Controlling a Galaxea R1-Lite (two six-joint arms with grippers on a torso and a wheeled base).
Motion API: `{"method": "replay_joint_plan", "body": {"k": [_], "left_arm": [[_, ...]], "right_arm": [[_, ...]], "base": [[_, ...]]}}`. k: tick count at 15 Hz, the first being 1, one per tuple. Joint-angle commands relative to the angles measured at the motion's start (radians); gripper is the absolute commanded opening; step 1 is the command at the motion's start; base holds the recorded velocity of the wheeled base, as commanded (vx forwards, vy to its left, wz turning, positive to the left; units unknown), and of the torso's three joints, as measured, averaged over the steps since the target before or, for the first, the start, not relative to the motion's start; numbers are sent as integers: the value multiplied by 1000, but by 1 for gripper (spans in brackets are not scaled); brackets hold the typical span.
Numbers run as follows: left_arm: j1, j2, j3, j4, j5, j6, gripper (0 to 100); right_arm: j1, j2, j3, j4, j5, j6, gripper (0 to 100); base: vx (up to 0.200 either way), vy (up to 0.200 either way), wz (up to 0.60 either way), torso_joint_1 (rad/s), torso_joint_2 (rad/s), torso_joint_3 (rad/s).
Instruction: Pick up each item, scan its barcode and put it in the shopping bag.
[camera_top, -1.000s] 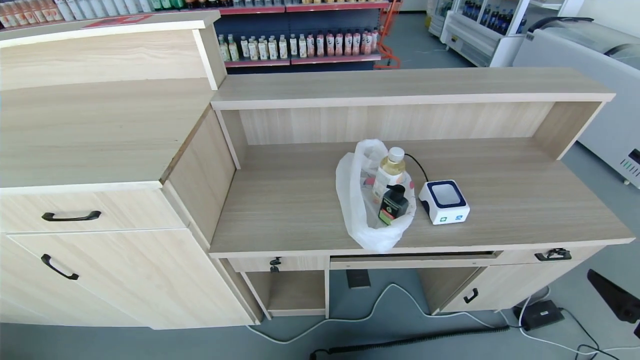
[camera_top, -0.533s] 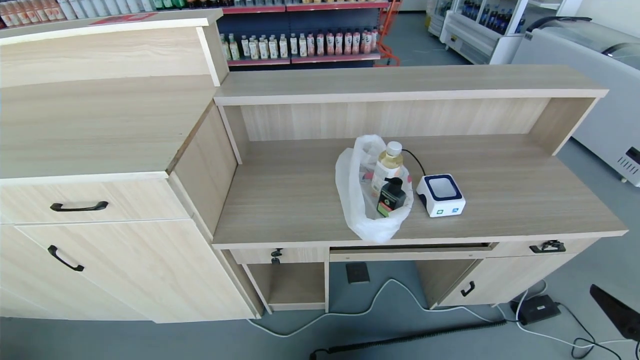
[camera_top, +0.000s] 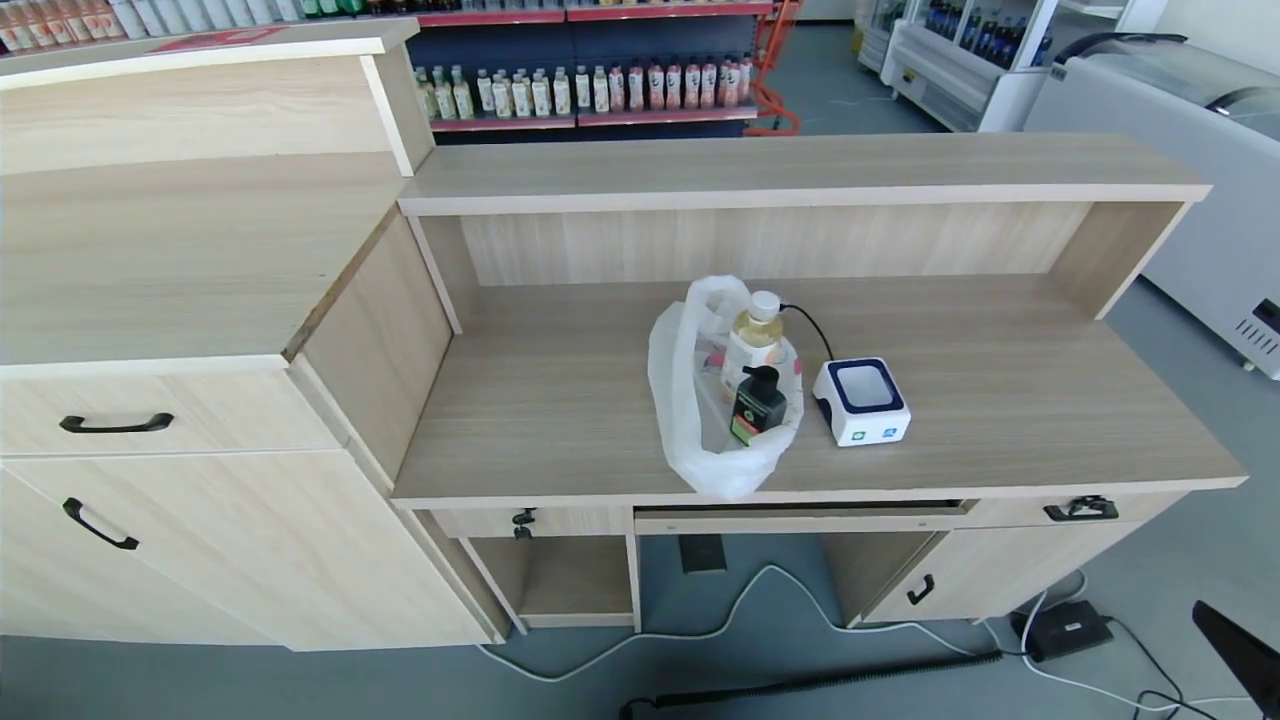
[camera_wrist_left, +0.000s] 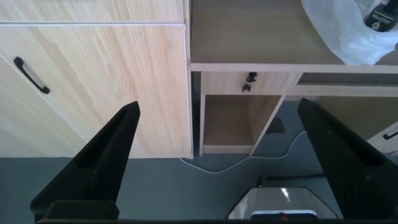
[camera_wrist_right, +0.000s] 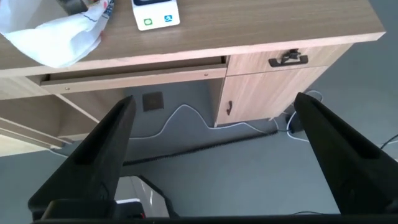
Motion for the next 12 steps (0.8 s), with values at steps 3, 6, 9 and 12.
{"method": "replay_joint_plan", "body": {"k": [3, 6, 9, 12], "left_arm": [[0, 0, 0, -1, -1, 1, 100], [0, 0, 2, -3, -1, -1, 100], [0, 0, 2, -4, 5, -19, 100], [0, 0, 2, -4, 5, -19, 100]], "right_arm": [[-3, -33, 0, 1, -3, 1, 100], [-6, -28, 0, 2, -3, 2, 100], [-14, -36, 0, 18, -7, 2, 100], [-55, -65, 0, 78, -38, 1, 100]], "base": [[0, -200, 0, -6, -1, 2], [0, -200, 0, -1, 2, 4], [0, -67, 0, 1, 1, 2], [0, 0, 0, 0, 0, 0]]}}
